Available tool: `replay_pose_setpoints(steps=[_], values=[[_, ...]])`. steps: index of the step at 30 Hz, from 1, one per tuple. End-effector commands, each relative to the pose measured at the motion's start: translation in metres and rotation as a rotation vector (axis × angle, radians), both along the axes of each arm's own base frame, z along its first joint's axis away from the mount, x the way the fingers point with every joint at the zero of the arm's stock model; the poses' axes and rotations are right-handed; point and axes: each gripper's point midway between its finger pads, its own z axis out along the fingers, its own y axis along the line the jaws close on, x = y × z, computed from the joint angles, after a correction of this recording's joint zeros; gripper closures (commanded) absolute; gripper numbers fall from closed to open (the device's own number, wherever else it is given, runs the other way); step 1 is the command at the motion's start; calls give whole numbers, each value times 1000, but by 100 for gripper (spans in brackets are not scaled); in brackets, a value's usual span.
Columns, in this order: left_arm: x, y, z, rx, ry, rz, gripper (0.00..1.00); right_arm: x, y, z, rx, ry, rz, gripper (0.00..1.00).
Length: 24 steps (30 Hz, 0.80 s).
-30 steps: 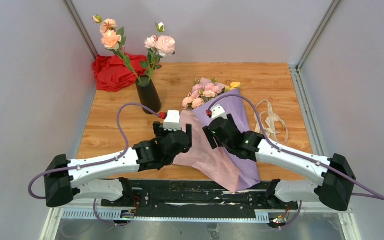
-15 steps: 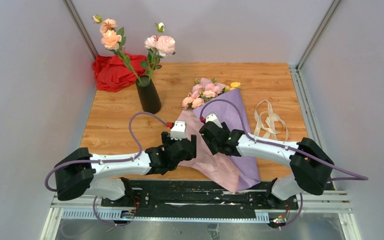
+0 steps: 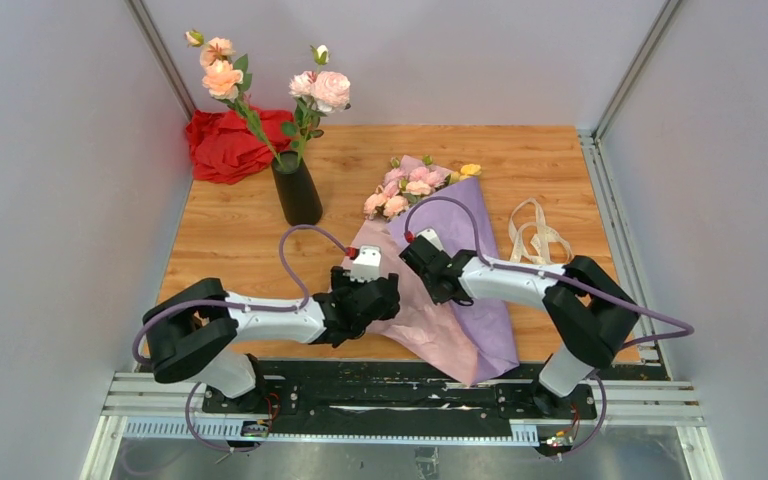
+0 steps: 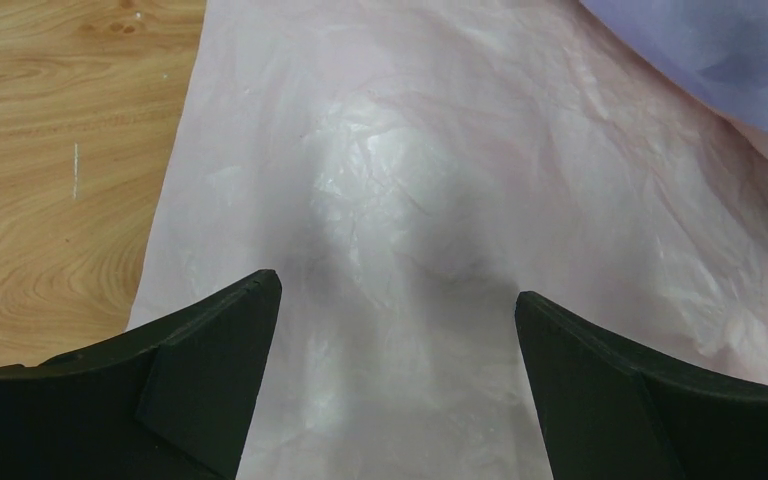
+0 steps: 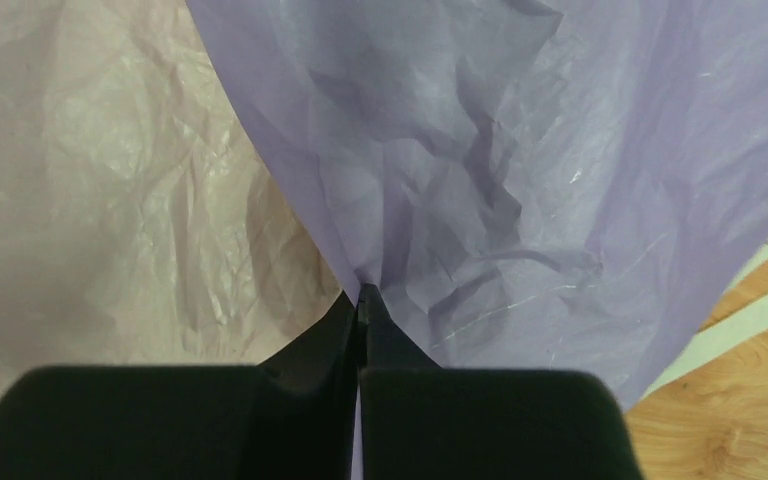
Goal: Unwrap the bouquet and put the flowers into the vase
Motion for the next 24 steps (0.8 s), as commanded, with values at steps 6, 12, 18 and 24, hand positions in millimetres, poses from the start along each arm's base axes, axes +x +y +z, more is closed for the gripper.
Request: replay_pose_setpoints(steps=[6,12,18,24], values=[[35,14,4,-55,3,59,0,14,32,-9,63,99,32,100],[61,16,16,-31,-14,75,0,36,56,-9,138,129,41,100],[102,9,20,-57,-10,94,0,63,64,-9,240,159,24,100],[138,-4,17,-97,-5,88,0,98,62,-6,274,149,5,100]])
